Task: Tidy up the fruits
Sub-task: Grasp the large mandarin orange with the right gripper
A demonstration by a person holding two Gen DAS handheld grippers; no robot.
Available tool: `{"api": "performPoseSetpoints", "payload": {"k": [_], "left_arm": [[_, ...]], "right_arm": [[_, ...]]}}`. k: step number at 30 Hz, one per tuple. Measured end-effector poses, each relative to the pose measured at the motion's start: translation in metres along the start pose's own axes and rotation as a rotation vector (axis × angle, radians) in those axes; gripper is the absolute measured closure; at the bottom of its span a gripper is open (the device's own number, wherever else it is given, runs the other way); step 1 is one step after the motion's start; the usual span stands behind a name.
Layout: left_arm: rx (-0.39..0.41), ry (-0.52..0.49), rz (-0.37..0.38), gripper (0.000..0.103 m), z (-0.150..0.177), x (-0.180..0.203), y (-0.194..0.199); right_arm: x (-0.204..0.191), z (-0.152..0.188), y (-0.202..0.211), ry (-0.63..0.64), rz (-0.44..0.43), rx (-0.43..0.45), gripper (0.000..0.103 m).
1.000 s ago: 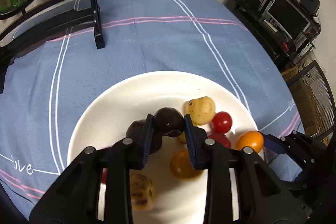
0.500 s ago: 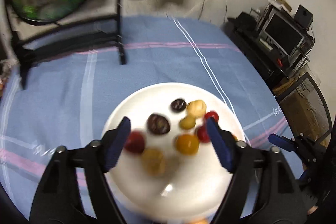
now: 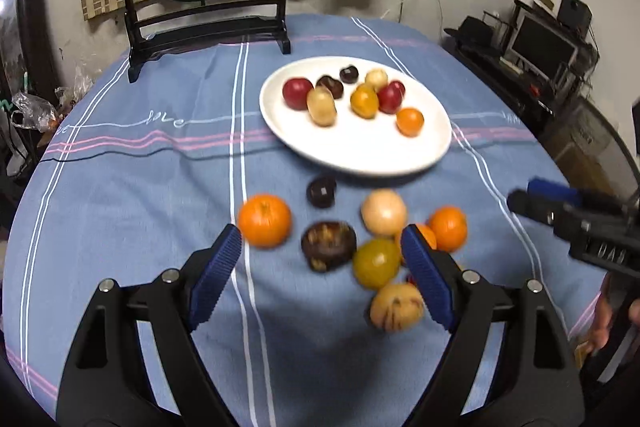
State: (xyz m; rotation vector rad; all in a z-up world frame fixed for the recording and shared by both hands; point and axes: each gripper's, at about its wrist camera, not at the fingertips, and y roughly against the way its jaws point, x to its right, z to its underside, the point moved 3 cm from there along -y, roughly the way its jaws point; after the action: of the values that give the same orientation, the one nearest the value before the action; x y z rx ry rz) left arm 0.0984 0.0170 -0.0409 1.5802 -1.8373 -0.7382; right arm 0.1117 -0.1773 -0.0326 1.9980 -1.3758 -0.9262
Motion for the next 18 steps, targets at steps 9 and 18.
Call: {"api": "performPoseSetpoints", "payload": {"k": [9, 18], "left_arm": [[0.013, 0.019, 0.035, 0.019, 0.014, -0.007, 0.014], [-0.057, 0.008, 0.051, 0.019, 0.036, -0.011, 0.0]], "right_arm": [[-0.012, 0.02, 0.003, 0.017, 0.01, -0.034, 0.042], [-0.006, 0.03, -0.042, 0.085, 0.037, -0.092, 0.042]]}}
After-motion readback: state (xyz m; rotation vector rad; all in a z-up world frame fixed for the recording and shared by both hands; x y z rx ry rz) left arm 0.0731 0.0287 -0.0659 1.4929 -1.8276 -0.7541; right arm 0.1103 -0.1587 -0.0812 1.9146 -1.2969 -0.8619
